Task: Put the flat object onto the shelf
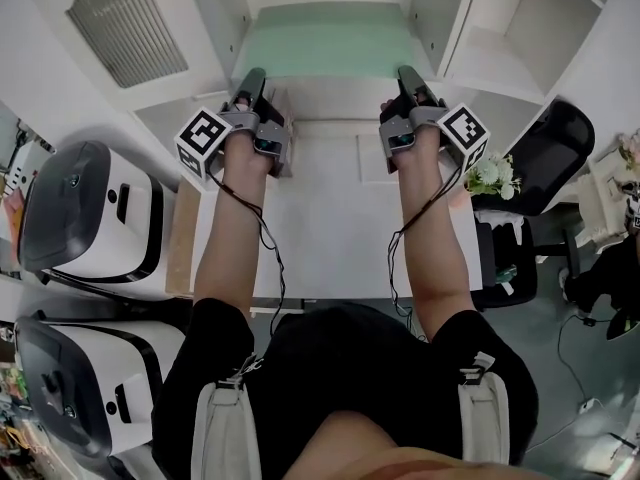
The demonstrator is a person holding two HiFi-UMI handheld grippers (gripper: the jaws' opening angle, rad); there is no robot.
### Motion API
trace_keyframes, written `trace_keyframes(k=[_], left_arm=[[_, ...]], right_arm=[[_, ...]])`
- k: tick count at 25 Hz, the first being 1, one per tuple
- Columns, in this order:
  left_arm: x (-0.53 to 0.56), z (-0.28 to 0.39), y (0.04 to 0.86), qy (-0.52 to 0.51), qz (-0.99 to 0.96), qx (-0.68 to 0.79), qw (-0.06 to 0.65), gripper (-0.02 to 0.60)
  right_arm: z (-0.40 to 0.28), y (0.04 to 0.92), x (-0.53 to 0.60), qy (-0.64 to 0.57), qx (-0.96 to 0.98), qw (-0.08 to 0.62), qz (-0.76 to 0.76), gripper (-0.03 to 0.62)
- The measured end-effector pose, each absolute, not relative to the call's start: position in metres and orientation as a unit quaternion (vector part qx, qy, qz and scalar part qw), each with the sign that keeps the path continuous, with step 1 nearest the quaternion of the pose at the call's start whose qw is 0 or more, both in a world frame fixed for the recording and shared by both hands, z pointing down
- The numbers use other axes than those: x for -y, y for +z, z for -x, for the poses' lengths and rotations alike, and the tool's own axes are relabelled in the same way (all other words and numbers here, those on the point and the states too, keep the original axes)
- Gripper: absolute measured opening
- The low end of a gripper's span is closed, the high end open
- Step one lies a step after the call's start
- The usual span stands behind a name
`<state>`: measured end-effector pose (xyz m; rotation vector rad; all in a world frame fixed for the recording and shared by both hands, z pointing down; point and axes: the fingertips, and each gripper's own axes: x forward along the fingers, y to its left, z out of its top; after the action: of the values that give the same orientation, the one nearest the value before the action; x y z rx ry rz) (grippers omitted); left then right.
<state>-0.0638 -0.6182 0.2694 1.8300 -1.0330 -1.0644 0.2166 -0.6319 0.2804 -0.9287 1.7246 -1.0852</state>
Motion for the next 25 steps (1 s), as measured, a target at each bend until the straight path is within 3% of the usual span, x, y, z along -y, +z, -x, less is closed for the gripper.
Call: trace_keyframes(k=[7, 11, 21, 25], left_arm=[[0.612, 0.066, 0.261, -0.383, -0.742, 0.438, 0.333, 0.12], [0.599, 0.072, 0.254, -0.351, -0.757, 0.479, 0.273, 0.129], [0.553, 0.059, 0.257, -0.112, -0.795, 0.596, 0.002, 0.129], [0.533, 0.043, 0.274, -0.061, -0.803, 0.591, -0.033, 0.129]], right_arm=[[-0.219, 0.275, 0.62, -0.412, -0.706, 0.437, 0.374, 0.109], [-0.232, 0.264, 0.6, -0.339, -0.734, 0.413, 0.42, 0.123], [-0.205, 0.263, 0.549, 0.046, -0.798, 0.131, 0.587, 0.121], [-0.181, 0.282, 0.535, 0.074, -0.811, 0.102, 0.572, 0.121]])
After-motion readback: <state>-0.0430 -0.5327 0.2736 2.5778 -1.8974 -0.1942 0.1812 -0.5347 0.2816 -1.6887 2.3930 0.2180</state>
